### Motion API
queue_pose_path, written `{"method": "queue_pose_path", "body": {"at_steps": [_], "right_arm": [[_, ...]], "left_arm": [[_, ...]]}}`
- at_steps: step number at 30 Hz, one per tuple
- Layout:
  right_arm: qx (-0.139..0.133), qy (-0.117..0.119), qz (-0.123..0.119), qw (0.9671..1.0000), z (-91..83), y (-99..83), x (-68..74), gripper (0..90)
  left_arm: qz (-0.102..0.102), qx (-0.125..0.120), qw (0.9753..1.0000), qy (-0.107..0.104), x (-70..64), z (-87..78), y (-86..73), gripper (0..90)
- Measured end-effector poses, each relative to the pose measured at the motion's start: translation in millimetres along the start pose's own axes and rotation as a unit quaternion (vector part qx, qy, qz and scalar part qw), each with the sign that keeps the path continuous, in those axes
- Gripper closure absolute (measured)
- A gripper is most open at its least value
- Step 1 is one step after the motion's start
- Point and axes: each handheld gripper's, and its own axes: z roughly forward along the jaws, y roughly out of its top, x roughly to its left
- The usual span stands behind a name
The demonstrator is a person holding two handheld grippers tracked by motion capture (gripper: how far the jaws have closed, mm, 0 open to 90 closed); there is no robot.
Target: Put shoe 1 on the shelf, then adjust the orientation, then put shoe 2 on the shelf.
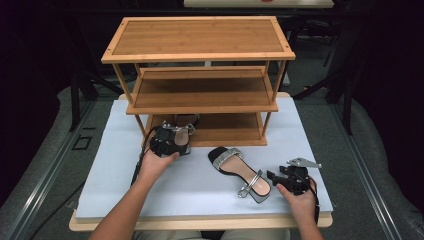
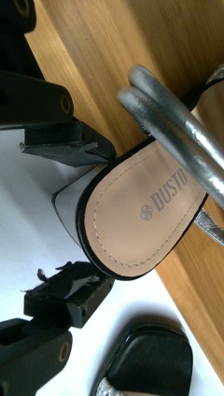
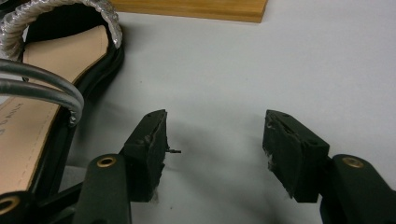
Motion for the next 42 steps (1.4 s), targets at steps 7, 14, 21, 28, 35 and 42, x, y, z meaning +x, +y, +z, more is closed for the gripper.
{"method": "queue_pose_path", "body": {"at_steps": [7,14,21,28,35,42], "right_arm": [[0.001,0.001,-0.001,1.0,0.0,0.0,0.1,39.6],[-0.005,0.0,-0.004,1.0,-1.1,-0.3,0.9,39.6],[-0.009,-0.007,-0.025,0.9996,-5.1,4.6,7.2,38.9],[0.006,0.01,-0.025,0.9996,-17.0,21.2,16.3,37.8],[0.037,-0.01,-0.052,0.9979,-25.8,42.0,28.0,37.0],[0.071,-0.005,-0.064,0.9954,-25.9,57.9,31.4,35.4]], "left_arm": [[-0.003,-0.004,1.0,0.0,4.0,4.7,0.5,40.3],[-0.003,-0.012,0.9999,0.004,4.5,3.7,-3.1,40.6],[-0.005,-0.015,0.9997,-0.018,3.6,-19.0,-17.9,41.6],[-0.004,-0.028,0.9991,-0.03,7.2,-45.5,-35.8,42.5],[-0.011,-0.023,0.9991,-0.034,12.4,-58.3,-46.1,43.2],[-0.015,-0.02,0.9989,-0.038,13.9,-66.9,-48.8,43.3]]}}
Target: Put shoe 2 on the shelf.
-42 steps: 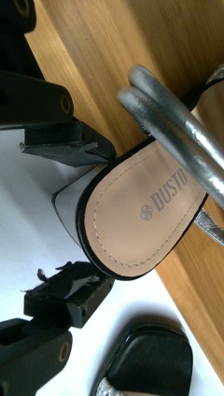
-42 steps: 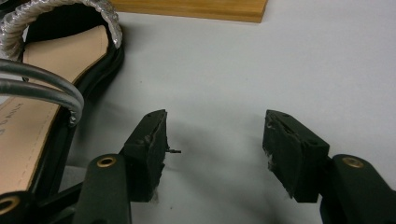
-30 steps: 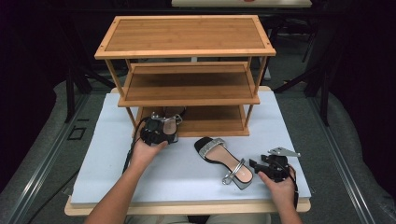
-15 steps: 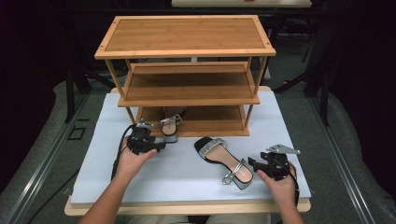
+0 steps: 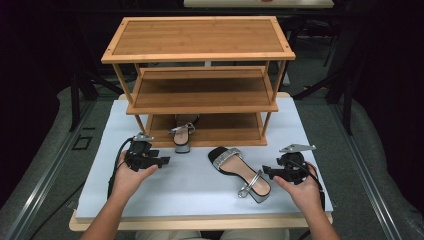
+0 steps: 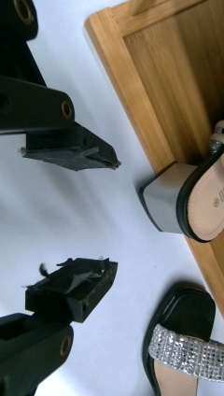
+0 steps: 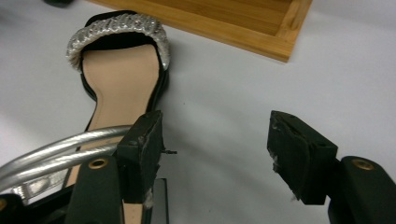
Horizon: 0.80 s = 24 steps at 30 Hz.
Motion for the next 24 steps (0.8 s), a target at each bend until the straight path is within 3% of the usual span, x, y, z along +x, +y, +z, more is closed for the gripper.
{"method": "queue_pose_path", "body": {"at_steps": [2,7,8,15,19,24], "right_arm": [[0.009,0.028,-0.007,0.9995,-0.6,4.8,0.9,37.4],[0.036,0.04,-0.03,0.9981,-0.2,12.7,4.7,40.1],[0.04,0.033,-0.033,0.9981,-0.5,14.3,6.8,40.2],[0.05,0.04,-0.063,0.9959,-6.4,30.7,19.2,41.4],[0.055,0.066,-0.079,0.9931,-5.2,42.0,29.0,39.9],[0.086,0.07,-0.096,0.9892,7.0,48.8,46.3,36.9]], "left_arm": [[-0.005,0.004,1.0,-0.006,1.4,0.1,-0.5,43.3],[-0.004,0.007,0.9999,-0.009,-0.6,2.5,-0.4,43.5],[-0.004,0.008,0.9999,-0.009,-1.2,2.6,-0.6,43.6],[-0.004,0.005,0.9999,-0.01,1.5,1.2,-2.3,43.7],[-0.004,0.0,1.0,-0.006,1.5,-1.2,-1.8,43.7],[-0.005,-0.005,1.0,-0.005,2.9,-2.0,-2.4,43.7]]}}
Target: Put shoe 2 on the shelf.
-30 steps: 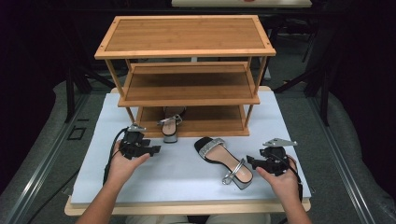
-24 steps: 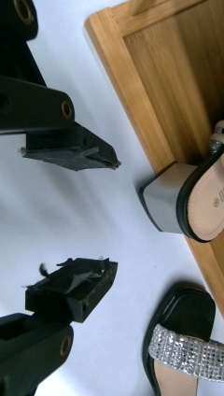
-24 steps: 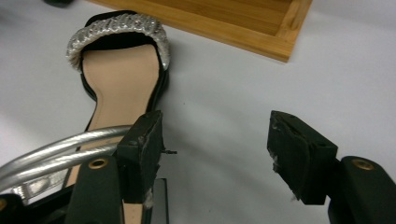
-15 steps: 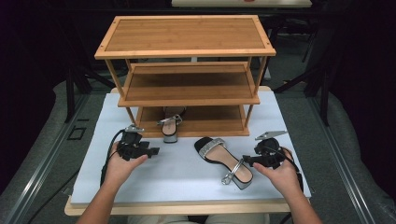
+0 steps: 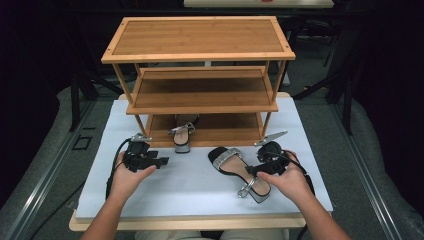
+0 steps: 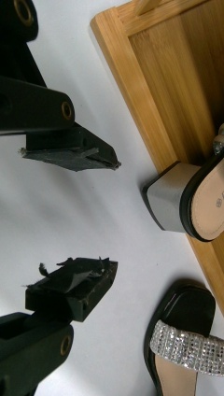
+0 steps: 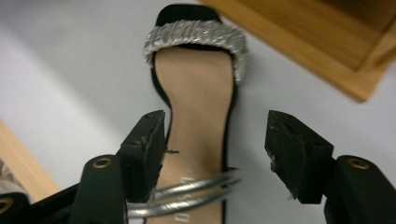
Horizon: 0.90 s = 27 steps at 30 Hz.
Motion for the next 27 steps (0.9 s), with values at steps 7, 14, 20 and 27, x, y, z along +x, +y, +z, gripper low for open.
{"method": "queue_pose_path", "body": {"at_steps": [7,14,20,27], "right_arm": [[0.035,0.023,-0.001,0.9991,22.0,3.9,2.8,33.9],[0.069,0.017,-0.014,0.9974,37.9,3.1,6.9,31.5],[0.087,0.017,-0.006,0.9961,46.2,-1.8,5.6,33.2],[0.112,0.009,-0.007,0.9936,48.3,2.9,7.7,38.1]], "left_arm": [[-0.007,0.002,1.0,0.001,5.1,-0.5,-2.9,43.6],[-0.011,-0.006,0.9999,-0.003,6.9,-3.9,-2.3,43.3],[-0.016,-0.012,0.9998,-0.003,9.1,-6.0,-2.6,43.3],[-0.019,-0.015,0.9997,-0.007,10.5,-5.9,-3.2,43.2]]}}
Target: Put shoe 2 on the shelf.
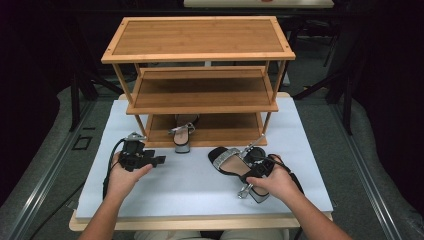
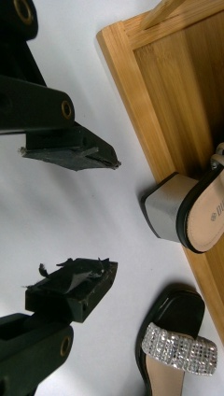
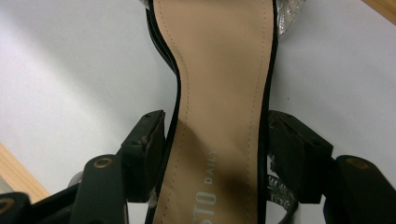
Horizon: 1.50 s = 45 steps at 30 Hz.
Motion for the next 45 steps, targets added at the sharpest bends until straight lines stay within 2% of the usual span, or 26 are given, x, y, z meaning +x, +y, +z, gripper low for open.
{"method": "queue_pose_path", "body": {"at_steps": [5,7,8,12,20,23,31,37,39,45], "right_arm": [[0.015,-0.013,-0.003,0.9998,0.7,7.4,0.3,39.6],[0.013,0.009,-0.003,0.9999,2.2,11.0,-3.6,40.2],[0.014,-0.002,-0.003,0.9999,2.8,13.2,-2.9,40.3],[0.015,-0.003,-0.009,0.9998,5.5,20.9,-1.7,40.4],[0.061,0.013,-0.015,0.9979,2.9,30.4,-5.7,38.9],[0.078,-0.001,-0.018,0.9968,2.1,33.1,-3.3,38.9],[0.106,-0.003,-0.018,0.9942,8.2,39.3,-2.5,37.9],[0.118,-0.006,-0.018,0.9929,14.3,41.7,-1.6,40.1],[0.12,-0.012,-0.01,0.9927,13.6,42.1,-1.0,40.8],[0.109,-0.009,0.001,0.994,11.6,38.9,-2.4,41.7]], "left_arm": [[0.001,0.002,1.0,0.001,0.3,1.3,-0.4,43.3],[0.0,0.003,1.0,0.0,0.5,1.9,-0.5,43.3],[0.0,0.003,1.0,0.0,0.8,1.9,-0.5,43.2],[-0.001,0.004,1.0,0.0,2.5,2.6,-0.1,43.2],[-0.001,0.002,1.0,0.001,3.1,2.8,-1.2,43.2],[-0.001,0.002,1.0,0.001,3.2,2.6,-1.3,43.2],[-0.002,0.002,1.0,0.001,3.8,2.6,-0.9,43.2],[-0.001,0.004,1.0,0.001,4.3,2.6,-1.4,43.2],[-0.003,0.004,1.0,0.001,4.1,2.7,-1.5,43.2],[-0.004,0.002,1.0,0.0,5.0,2.7,-1.6,43.2]]}}
